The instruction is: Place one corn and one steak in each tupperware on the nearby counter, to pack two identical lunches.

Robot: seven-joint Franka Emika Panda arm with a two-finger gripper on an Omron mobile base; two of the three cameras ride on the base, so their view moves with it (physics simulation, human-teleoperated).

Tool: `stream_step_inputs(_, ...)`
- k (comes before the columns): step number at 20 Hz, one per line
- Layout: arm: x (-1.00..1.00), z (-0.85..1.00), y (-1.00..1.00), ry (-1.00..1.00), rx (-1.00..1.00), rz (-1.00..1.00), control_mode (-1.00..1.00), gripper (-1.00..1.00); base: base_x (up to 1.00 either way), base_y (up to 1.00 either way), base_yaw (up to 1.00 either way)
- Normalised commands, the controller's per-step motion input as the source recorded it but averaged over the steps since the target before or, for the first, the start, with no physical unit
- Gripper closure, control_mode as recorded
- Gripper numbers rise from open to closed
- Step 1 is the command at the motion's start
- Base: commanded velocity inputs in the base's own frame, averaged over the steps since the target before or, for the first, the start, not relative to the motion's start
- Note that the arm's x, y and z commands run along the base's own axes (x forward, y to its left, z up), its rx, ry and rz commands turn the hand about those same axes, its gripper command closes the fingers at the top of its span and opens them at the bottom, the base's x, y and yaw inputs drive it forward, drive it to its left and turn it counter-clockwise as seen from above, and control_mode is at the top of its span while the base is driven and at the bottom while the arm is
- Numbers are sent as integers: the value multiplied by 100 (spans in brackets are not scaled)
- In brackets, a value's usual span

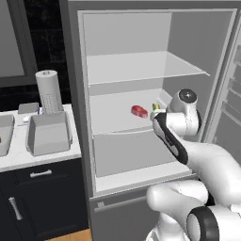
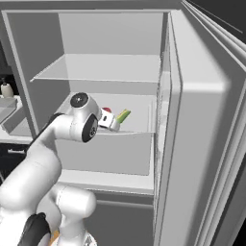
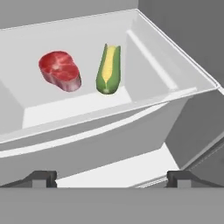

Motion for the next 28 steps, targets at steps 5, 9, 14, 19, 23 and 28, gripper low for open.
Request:
stream_step_inputs(5, 63, -10, -15, 0, 0, -8, -100, -100, 0, 0, 0)
stream_step_inputs(9, 60, -6, -14, 0, 1, -4, -100, -100, 0, 0, 0)
stream_step_inputs(14, 52, -14, -6, 0, 2, -1, -100, -100, 0, 0, 0)
stream_step_inputs(19, 43, -19, -1, 0, 0, 0, -100, -100, 0, 0, 0)
stream_step_inputs(23, 39, -22, -10, 0, 0, -2, -100, -100, 0, 0, 0)
stream_step_inputs(28, 39, -21, -11, 0, 0, -2, -100, -100, 0, 0, 0)
